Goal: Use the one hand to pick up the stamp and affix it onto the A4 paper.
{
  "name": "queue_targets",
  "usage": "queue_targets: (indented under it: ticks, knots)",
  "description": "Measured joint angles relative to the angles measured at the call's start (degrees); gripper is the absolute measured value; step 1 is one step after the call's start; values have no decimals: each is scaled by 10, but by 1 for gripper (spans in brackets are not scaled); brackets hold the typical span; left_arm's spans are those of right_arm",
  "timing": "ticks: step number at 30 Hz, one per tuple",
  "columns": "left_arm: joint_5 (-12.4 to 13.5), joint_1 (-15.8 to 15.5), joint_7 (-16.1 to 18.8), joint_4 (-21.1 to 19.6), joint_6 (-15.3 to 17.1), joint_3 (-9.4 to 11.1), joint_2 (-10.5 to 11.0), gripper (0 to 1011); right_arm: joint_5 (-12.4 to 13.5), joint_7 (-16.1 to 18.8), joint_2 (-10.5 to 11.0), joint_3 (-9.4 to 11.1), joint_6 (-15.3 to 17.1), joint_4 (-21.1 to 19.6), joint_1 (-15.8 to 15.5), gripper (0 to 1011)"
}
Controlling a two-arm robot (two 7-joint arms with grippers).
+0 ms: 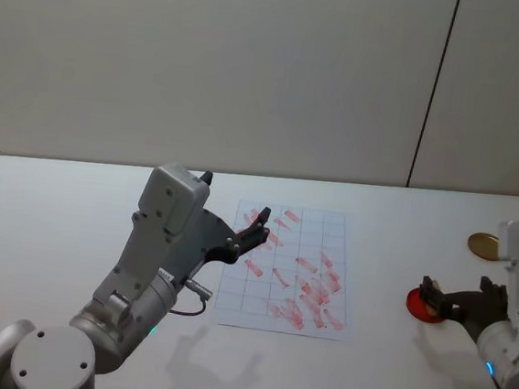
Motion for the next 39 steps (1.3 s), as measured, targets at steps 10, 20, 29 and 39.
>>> queue_targets:
  ticks: [10,20,29,39]
  knots:
    - [0,0,0,0,0,0,0,993,-10,14,-11,1,-12,68,36,1001]
    - [0,0,0,0,0,0,0,993,-19,28,-20,0,-26,127,66,1001]
    - [0,0,0,0,0,0,0,993,-27,35,-29,-3,-37,174,91,947]
    - [0,0,0,0,0,0,0,993,-35,39,-37,-6,-43,217,113,705]
